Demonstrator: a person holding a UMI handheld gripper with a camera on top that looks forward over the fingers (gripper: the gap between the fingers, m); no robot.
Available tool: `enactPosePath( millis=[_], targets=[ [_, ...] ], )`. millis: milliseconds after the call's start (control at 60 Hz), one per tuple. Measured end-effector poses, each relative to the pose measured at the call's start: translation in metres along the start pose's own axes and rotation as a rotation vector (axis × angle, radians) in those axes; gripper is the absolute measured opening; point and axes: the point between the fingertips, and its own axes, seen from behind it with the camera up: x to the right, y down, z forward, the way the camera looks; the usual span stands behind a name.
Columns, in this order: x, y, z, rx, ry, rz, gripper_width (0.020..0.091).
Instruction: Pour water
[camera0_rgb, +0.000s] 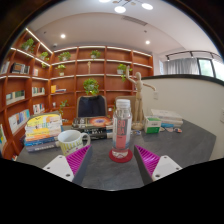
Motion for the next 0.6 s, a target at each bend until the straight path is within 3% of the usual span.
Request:
enactPosePath(
  millis=[267, 600],
  targets=[
    [0.021, -0.025, -0.112, 0.025, -0.028, -0.003, 0.0883],
    [-0.001, -0.046, -0.166, 0.113, -0.175, 0.022, 0.0892]
  ],
)
